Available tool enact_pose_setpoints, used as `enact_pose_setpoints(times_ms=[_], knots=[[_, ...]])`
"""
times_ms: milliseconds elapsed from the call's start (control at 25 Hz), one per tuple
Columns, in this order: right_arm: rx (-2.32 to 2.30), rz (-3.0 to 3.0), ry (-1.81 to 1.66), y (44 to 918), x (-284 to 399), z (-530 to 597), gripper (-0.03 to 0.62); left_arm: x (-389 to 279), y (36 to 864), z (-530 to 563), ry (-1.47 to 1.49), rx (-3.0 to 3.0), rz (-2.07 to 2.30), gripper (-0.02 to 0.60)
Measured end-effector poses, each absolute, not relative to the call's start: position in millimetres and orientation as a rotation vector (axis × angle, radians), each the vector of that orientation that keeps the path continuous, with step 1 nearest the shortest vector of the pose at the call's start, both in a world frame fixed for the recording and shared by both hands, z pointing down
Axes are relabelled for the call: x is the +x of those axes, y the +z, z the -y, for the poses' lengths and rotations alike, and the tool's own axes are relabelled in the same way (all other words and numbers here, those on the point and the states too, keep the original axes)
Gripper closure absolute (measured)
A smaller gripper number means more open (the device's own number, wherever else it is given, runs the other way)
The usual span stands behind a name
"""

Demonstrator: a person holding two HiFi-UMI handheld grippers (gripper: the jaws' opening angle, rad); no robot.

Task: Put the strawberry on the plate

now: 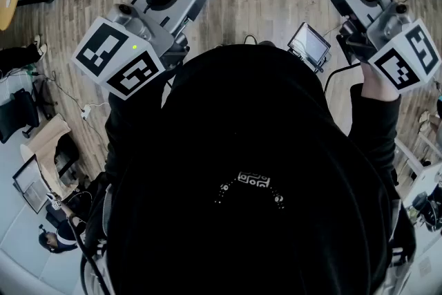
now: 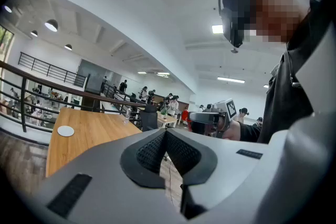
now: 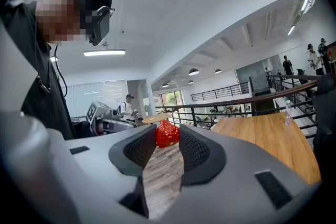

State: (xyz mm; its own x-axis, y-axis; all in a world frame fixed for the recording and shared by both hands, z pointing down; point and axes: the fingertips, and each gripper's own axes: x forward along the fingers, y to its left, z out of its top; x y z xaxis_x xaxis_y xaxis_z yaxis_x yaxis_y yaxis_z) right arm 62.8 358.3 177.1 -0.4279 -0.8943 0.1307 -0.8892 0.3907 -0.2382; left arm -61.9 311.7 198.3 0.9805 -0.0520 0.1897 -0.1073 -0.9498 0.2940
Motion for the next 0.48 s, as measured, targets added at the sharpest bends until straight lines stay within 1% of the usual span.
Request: enact_pose_setpoints(times_ms=[480], knots=[[-1.623, -2.498, -0.499, 184, 77, -360, 0.448, -60, 197, -314, 0.243, 2.814, 0.073, 0.583]])
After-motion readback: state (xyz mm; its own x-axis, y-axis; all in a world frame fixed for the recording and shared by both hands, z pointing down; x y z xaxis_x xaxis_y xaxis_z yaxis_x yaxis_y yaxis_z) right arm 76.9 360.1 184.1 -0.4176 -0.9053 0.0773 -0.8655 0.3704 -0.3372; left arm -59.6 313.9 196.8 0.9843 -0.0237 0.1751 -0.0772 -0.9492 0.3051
